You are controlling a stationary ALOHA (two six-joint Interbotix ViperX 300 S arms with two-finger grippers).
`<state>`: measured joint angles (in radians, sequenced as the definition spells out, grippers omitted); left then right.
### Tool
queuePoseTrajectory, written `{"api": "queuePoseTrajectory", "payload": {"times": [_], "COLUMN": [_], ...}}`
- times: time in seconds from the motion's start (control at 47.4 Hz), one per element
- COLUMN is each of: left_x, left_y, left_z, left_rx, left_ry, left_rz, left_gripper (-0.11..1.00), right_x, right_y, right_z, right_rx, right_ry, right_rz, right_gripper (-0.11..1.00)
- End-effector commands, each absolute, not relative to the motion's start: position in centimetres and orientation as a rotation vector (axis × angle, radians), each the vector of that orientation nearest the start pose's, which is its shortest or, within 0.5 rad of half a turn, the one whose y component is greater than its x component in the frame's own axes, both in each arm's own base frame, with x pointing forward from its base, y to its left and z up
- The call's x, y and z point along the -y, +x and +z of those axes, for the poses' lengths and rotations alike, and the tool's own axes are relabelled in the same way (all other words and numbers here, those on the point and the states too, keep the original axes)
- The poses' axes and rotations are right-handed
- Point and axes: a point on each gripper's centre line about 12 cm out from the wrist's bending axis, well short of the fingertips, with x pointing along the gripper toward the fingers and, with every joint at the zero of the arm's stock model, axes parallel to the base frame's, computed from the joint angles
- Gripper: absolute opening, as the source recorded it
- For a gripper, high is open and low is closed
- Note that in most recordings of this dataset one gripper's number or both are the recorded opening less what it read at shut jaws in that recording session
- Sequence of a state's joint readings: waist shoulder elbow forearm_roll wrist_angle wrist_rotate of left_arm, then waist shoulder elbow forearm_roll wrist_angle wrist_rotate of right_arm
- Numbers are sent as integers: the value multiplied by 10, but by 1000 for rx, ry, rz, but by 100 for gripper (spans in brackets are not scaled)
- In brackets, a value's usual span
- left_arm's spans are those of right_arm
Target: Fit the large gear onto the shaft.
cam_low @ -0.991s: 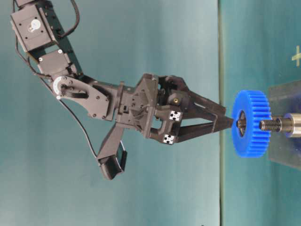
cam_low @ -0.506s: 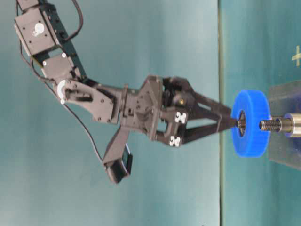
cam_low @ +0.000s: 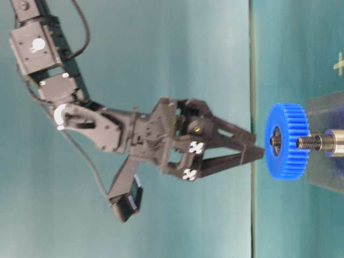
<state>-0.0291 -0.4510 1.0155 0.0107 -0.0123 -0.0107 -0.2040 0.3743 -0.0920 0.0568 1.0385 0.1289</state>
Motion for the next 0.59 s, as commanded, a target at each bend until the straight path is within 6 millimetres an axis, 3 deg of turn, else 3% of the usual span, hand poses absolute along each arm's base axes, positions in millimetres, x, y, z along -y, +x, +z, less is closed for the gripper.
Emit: {"api": "queuePoseTrajectory", "payload": {"times": [0.0,0.38,0.57], "left_x": [9,9,9], "left_y": [280,279,280], "left_z": [206,206,206], "left_rx": [-529,-529,-528], "left_ry": [8,8,10], "left_rz": [-30,-30,-31], "left_gripper": [0,0,0], "right_x": [81,68,69], "right_y": [480,485,485], "right_z": [205,188,193], "right_rx": [-1260,-1300,-1288], "right_ry": [283,266,266], "right_rz": [-211,-189,-189], "right_gripper": [64,64,64]}}
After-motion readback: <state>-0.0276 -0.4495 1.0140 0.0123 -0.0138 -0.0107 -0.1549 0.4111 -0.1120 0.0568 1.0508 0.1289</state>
